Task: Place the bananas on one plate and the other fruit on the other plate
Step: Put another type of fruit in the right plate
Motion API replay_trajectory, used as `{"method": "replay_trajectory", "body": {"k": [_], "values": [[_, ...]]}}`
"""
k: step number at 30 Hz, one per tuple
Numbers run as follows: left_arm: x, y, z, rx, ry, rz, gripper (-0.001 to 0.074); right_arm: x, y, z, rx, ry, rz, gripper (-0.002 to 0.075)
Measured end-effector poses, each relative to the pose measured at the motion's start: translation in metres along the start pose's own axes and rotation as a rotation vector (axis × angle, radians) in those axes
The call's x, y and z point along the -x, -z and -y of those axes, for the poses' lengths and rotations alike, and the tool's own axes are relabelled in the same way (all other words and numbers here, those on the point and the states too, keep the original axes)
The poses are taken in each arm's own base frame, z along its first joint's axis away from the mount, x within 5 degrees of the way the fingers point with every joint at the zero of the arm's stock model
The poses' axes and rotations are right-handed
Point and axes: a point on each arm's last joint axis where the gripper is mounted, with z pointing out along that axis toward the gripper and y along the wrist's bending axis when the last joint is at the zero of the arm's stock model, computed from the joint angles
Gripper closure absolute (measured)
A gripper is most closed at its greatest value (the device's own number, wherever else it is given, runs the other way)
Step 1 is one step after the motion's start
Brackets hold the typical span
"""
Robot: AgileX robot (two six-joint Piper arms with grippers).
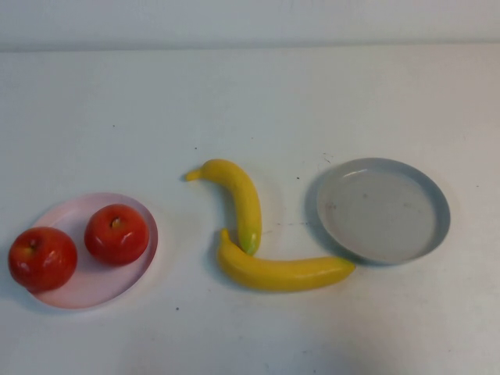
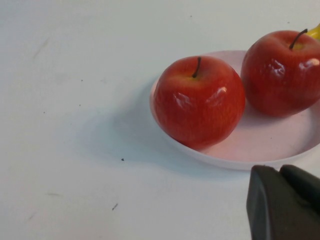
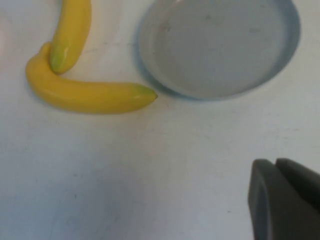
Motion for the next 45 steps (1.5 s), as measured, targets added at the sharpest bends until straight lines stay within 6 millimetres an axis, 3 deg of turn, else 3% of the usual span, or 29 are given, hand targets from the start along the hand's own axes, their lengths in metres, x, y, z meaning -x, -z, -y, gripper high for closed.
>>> {"method": "replay_trajectory", "body": {"k": [7,12,15,19,22,26,30,32,38,45], "values": [[0.000,0.000,0.000,0.000,0.000,0.000,0.0731,0.022,-0.027,-0.012,0.118,0.256,-0.180,0.0743],[0.000,0.000,0.000,0.000,0.000,0.000,0.0731,0.036,-0.060,-0.039,0.241,0.477,-0.336,0.0743],[0.000,0.000,0.000,0.000,0.000,0.000,0.0731,0.046,-0.084,-0.073,0.348,0.712,-0.392,0.0743],[0.000,0.000,0.000,0.000,0.000,0.000,0.0731,0.052,-0.116,-0.110,0.411,0.901,-0.452,0.0735],[0.000,0.000,0.000,0.000,0.000,0.000,0.0731,0.059,-0.143,-0.130,0.427,1.005,-0.479,0.0688],[0.000,0.000,0.000,0.000,0.000,0.000,0.0731,0.070,-0.180,-0.149,0.438,1.125,-0.486,0.0505],[0.000,0.000,0.000,0.000,0.000,0.000,0.0731,0.078,-0.209,-0.157,0.426,1.189,-0.492,0.0307],[0.000,0.000,0.000,0.000,0.000,0.000,0.0731,0.080,-0.221,-0.159,0.421,1.204,-0.497,0.0271],[0.000,0.000,0.000,0.000,0.002,0.000,0.0731,0.072,-0.252,-0.161,0.424,1.208,-0.547,0.0273],[0.000,0.000,0.000,0.000,0.002,0.000,0.0731,0.056,-0.272,-0.157,0.429,1.205,-0.613,0.0283]]}}
